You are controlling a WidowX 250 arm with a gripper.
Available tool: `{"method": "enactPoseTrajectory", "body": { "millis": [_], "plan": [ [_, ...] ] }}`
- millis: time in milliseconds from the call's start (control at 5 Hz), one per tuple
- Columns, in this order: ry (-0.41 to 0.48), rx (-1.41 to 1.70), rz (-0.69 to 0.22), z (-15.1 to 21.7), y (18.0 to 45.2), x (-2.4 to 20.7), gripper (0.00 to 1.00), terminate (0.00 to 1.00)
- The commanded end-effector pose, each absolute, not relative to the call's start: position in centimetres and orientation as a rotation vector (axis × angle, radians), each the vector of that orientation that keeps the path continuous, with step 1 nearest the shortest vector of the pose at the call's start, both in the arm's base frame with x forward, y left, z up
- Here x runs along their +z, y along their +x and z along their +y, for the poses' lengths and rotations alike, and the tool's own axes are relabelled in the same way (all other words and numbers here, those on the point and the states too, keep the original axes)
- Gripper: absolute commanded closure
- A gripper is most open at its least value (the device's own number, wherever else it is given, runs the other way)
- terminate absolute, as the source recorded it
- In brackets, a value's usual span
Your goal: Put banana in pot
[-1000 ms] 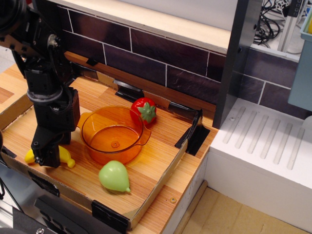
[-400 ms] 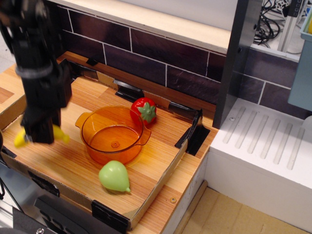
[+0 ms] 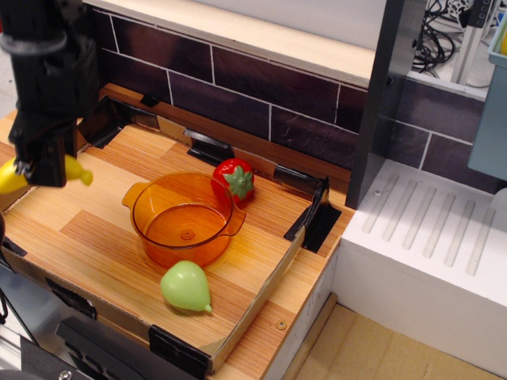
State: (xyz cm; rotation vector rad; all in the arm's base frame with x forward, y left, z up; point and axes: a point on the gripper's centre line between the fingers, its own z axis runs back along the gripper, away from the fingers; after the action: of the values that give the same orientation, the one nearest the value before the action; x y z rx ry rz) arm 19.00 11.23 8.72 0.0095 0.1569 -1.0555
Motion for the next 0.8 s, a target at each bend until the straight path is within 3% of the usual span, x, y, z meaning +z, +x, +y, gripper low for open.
{"method": "enactPoseTrajectory", "body": {
  "millis": [0, 600],
  "plan": [
    [-0.003, -1.018, 0.163, 7.5, 21.9, 8.8, 1.00, 0.00],
    [0.019, -0.970, 0.147, 4.7, 24.3, 5.9, 1.00, 0.00]
  ]
}}
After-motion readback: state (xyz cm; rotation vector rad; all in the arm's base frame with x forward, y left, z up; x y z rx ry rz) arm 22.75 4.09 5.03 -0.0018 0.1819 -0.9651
